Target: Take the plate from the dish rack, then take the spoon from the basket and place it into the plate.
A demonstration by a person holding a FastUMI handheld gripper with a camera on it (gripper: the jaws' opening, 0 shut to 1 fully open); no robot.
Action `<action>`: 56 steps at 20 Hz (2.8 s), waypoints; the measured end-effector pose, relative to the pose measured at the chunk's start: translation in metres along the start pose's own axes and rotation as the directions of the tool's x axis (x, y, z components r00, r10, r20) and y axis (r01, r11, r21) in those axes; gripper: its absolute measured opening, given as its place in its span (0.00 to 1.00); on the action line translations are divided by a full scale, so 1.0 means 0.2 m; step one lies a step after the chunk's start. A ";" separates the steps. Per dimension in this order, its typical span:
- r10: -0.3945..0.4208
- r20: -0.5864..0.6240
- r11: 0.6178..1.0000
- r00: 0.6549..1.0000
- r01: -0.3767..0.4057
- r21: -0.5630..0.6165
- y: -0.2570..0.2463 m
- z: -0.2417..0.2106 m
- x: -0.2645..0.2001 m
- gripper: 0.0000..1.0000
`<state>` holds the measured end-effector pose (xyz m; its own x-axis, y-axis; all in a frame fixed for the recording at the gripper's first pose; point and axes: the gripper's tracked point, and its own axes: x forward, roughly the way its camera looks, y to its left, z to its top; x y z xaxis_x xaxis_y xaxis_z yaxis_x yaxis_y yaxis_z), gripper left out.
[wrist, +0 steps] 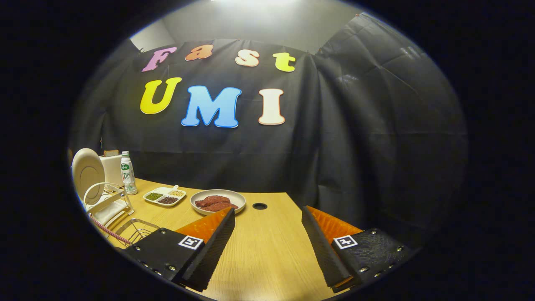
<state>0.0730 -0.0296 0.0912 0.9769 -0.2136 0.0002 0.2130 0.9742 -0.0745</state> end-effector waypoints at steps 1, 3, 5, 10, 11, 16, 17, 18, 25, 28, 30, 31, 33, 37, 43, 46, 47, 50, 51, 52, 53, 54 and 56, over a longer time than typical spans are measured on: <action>-0.025 0.008 1.000 1.000 0.025 -0.007 -0.01 0.07 -0.05 0.98; -0.080 0.031 0.997 0.996 0.080 -0.018 -0.03 0.21 -0.17 0.98; -0.128 0.049 0.991 0.991 0.129 -0.016 -0.03 0.34 -0.30 0.98; -0.182 0.062 0.983 0.981 0.182 0.006 0.15 0.61 -0.59 0.98; -0.176 0.064 0.984 0.982 0.176 0.011 0.22 0.65 -0.63 0.98; -0.095 0.056 0.995 0.994 0.095 0.012 0.64 0.79 -0.77 0.97; -0.069 0.053 0.998 0.996 0.068 0.014 0.74 0.80 -0.78 0.97; -0.041 0.053 0.999 0.998 0.040 0.017 0.84 0.81 -0.79 0.97; 0.113 0.033 0.993 0.993 -0.115 0.036 1.51 0.83 -0.79 0.98; 0.147 0.001 0.989 0.989 -0.147 0.027 1.75 0.79 -0.73 0.97; 0.159 -0.039 0.987 0.986 -0.158 0.021 1.88 0.73 -0.67 0.96; 0.161 -0.062 0.987 0.985 -0.161 0.012 1.94 0.69 -0.64 0.96; 0.148 -0.112 0.988 0.983 -0.151 -0.021 2.03 0.60 -0.58 0.95; 0.135 -0.214 0.983 0.967 -0.157 -0.093 2.18 0.41 -0.47 0.80; 0.061 -0.310 0.971 0.949 -0.129 -0.203 2.25 0.25 -0.36 0.64; 0.030 -0.328 0.961 0.944 -0.118 -0.251 2.28 0.22 -0.30 0.45; 0.022 -0.334 0.958 0.943 -0.115 -0.262 2.28 0.22 -0.31 0.34; -0.008 -0.349 0.952 0.937 -0.100 -0.290 2.30 0.22 -0.31 0.25; -0.009 -0.354 0.951 0.935 -0.102 -0.293 2.31 0.22 -0.29 0.24; -0.016 -0.358 0.947 0.934 -0.100 -0.304 2.32 0.24 -0.29 0.22; -0.025 -0.363 0.942 0.931 -0.100 -0.321 2.33 0.24 -0.30 0.21; -0.021 -0.355 0.937 0.934 -0.106 -0.333 2.35 0.26 -0.30 0.20; -0.032 -0.343 0.925 0.939 -0.103 -0.366 2.39 0.30 -0.32 0.16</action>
<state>0.1135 0.4533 0.1156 0.9049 -0.2563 -0.3399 0.0909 0.8964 -0.4339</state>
